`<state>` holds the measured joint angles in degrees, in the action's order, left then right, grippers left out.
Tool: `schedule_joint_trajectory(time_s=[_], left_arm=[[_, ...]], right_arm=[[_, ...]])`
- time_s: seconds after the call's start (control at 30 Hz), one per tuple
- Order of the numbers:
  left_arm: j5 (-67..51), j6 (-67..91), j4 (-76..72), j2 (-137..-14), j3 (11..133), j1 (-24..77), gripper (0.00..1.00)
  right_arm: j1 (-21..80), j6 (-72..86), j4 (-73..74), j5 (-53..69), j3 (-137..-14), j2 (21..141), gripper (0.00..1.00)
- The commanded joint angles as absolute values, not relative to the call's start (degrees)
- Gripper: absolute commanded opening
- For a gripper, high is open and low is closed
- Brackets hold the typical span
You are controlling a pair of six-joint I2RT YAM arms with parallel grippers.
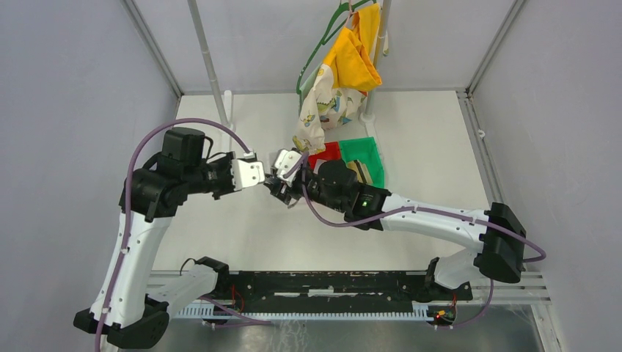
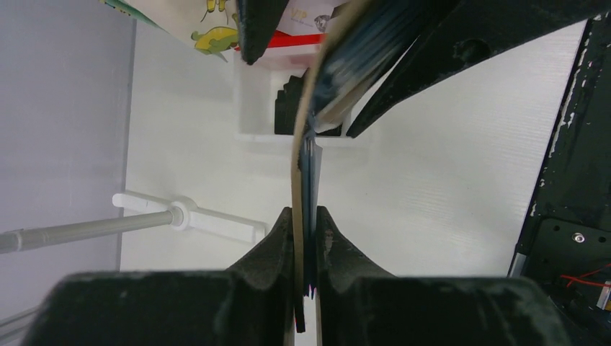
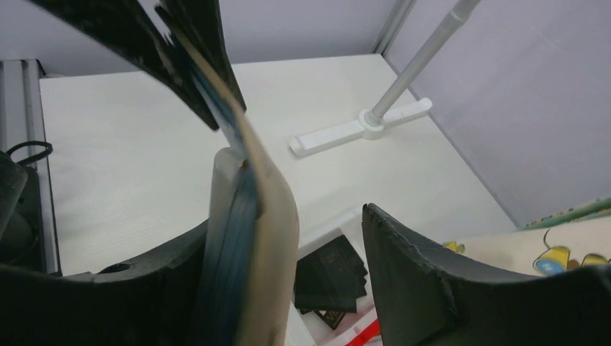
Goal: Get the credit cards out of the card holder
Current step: Remove the credit card from the card holder.
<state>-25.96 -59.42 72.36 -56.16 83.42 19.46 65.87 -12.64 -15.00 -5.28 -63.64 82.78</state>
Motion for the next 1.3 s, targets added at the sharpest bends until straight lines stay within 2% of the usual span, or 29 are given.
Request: schedule_joint_trajectory(time_s=[0.0, 0.1, 0.2, 0.23, 0.3, 0.37, 0.4, 0.43, 0.47, 0.53, 0.57, 0.67, 0.73, 0.87, 0.97, 1.27], left_arm=[[-31.09, -61.00, 70.22, -55.11, 84.90, 19.75, 0.02], [-31.37, -60.68, 69.85, -54.92, 84.77, 19.76, 0.03], [-31.26, -60.57, 68.91, -54.18, 83.99, 19.75, 0.03], [-31.24, -60.65, 68.76, -54.02, 83.80, 19.75, 0.03], [-30.97, -60.77, 68.73, -54.05, 83.84, 19.77, 0.03], [-30.41, -60.90, 68.73, -53.92, 83.93, 19.73, 0.03], [-30.27, -60.97, 68.73, -53.88, 83.86, 19.71, 0.03], [-30.28, -61.02, 68.73, -53.83, 83.77, 19.72, 0.04], [-30.43, -61.04, 68.69, -53.76, 83.73, 19.76, 0.09], [-31.34, -59.27, 67.24, -53.67, 83.49, 19.77, 0.35], [-32.08, -57.17, 65.58, -53.35, 83.08, 19.75, 0.40], [-37.20, -50.28, 60.88, -51.16, 79.98, 19.77, 0.55], [-41.54, -43.80, 57.19, -49.22, 77.32, 19.71, 0.60], [-47.04, -34.59, 53.56, -47.66, 73.72, 19.77, 0.61], [-45.48, -33.10, 52.21, -47.25, 73.31, 19.75, 0.58], [-41.28, -32.47, 49.93, -45.03, 73.33, 19.73, 0.39]], right_arm=[[65.51, -14.24, -16.03, -1.50, -68.87, 83.41, 0.67], [65.48, -14.07, -14.51, -0.43, -69.42, 83.65, 0.57], [65.48, -14.44, -12.81, -0.29, -69.63, 83.87, 0.31], [65.39, -14.25, -12.13, -0.73, -69.66, 83.80, 0.29], [65.23, -14.38, -11.16, -1.28, -69.20, 83.49, 0.38], [65.13, -14.85, -10.85, -1.71, -68.43, 82.88, 0.42], [64.96, -14.65, -10.96, -1.67, -68.09, 82.58, 0.41], [64.70, -14.19, -10.99, -1.20, -68.02, 82.51, 0.35], [64.48, -13.58, -10.99, -0.38, -68.28, 82.49, 0.28], [64.04, -12.11, -10.28, 1.54, -69.52, 82.55, 0.10], [63.84, -11.01, -10.05, 2.90, -70.20, 82.54, 0.04], [63.55, -7.46, -11.89, 7.33, -69.99, 81.29, 0.00], [63.20, -4.55, -14.55, 10.66, -68.63, 79.80, 0.00], [62.17, 3.36, -21.64, 15.45, -65.11, 77.30, 0.00], [61.78, 6.64, -22.54, 17.31, -65.00, 76.97, 0.00], [58.85, 12.59, -26.77, 22.19, -61.15, 74.13, 0.00]])
